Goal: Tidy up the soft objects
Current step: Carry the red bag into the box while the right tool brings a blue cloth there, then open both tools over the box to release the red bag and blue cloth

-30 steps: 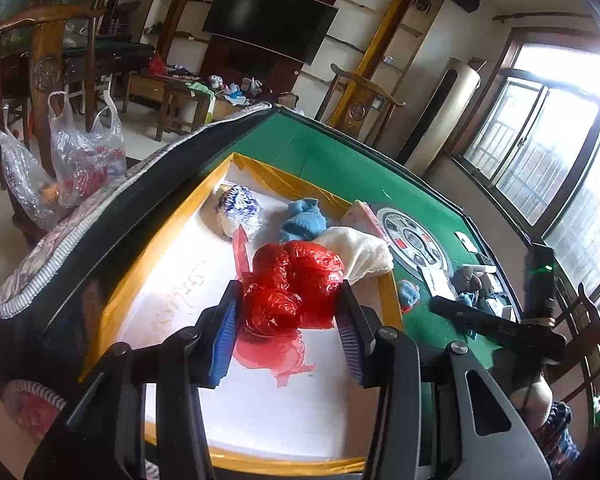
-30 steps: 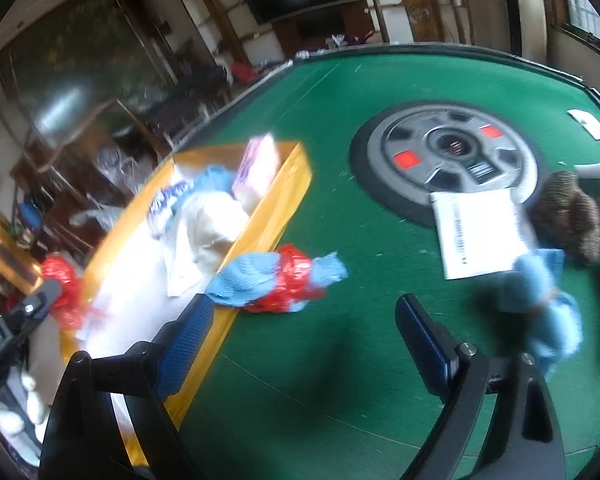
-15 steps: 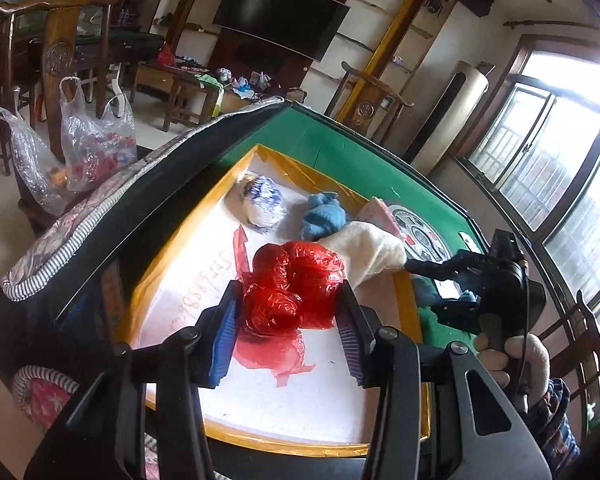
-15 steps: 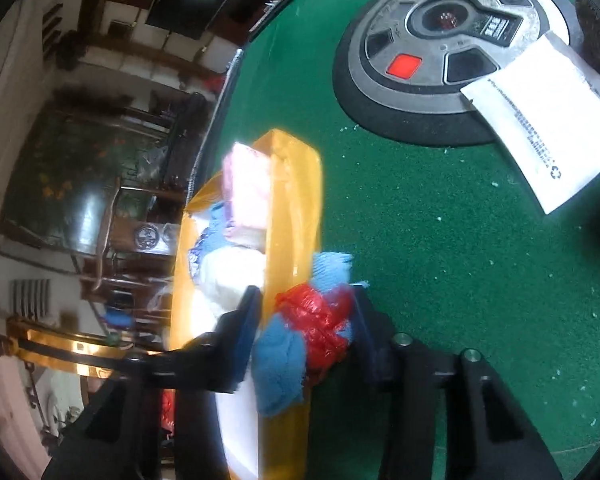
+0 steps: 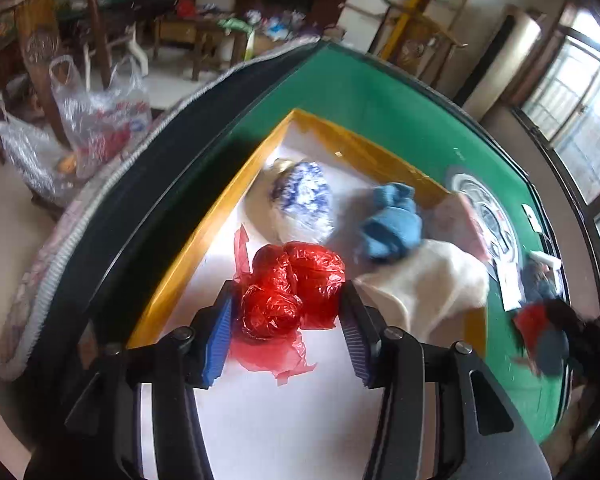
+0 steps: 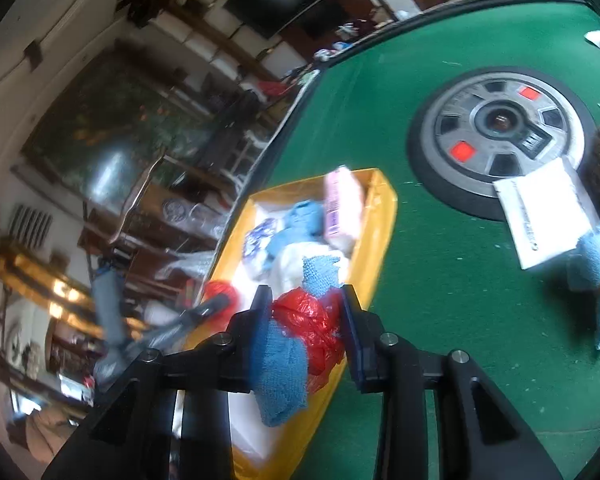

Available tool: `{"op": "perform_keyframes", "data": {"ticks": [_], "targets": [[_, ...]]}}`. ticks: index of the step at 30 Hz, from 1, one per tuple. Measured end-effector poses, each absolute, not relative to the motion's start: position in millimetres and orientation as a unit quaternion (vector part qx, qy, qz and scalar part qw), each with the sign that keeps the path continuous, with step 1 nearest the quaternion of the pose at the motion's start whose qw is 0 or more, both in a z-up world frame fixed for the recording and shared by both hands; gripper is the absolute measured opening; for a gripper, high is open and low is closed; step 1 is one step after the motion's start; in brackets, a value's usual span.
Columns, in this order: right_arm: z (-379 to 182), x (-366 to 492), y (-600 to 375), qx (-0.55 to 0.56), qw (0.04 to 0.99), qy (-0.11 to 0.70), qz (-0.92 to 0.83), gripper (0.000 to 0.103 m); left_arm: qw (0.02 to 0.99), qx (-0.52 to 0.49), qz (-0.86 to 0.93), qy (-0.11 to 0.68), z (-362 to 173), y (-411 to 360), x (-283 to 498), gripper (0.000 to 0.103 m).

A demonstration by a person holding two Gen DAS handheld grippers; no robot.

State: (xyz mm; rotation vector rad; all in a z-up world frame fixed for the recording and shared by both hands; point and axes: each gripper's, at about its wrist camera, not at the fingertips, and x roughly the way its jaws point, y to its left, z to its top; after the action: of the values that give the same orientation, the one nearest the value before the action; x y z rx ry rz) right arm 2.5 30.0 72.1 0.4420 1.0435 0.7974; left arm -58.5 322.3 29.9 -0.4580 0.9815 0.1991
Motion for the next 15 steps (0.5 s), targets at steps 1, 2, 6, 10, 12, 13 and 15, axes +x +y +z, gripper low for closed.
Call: {"op": "perform_keyframes", "data": {"ticks": [1,2,6,10,12,13,15], "targets": [[71,3,38,0.193,0.769,0.482,0.373,0.031,0.845,-0.227,0.094,0.475,25,327,-54,0.050],[72,1,47,0.182,0.766,0.485,0.379,0.031,0.840,-0.234,0.097,0.480,22,331,-51,0.050],[69,-4,90,0.141,0.752,0.505,0.399,0.031,0.852,-0.243,0.088,0.455,31,335,-64,0.054],[57,-1,137,0.108,0.735,0.527,0.412,0.031,0.863,-0.253,0.081,0.430,43,342,-79,0.054],[49,3,157,0.094,0.731,0.538,0.408,0.031,0.869,-0.256,0.088,0.415,50,346,-84,0.054],[47,3,165,0.083,0.733,0.539,0.406,0.033,0.872,-0.259,0.090,0.405,54,350,-89,0.054],[41,11,181,0.066,0.732,0.544,0.405,0.033,0.878,-0.265,0.092,0.387,60,354,-100,0.054]]}}
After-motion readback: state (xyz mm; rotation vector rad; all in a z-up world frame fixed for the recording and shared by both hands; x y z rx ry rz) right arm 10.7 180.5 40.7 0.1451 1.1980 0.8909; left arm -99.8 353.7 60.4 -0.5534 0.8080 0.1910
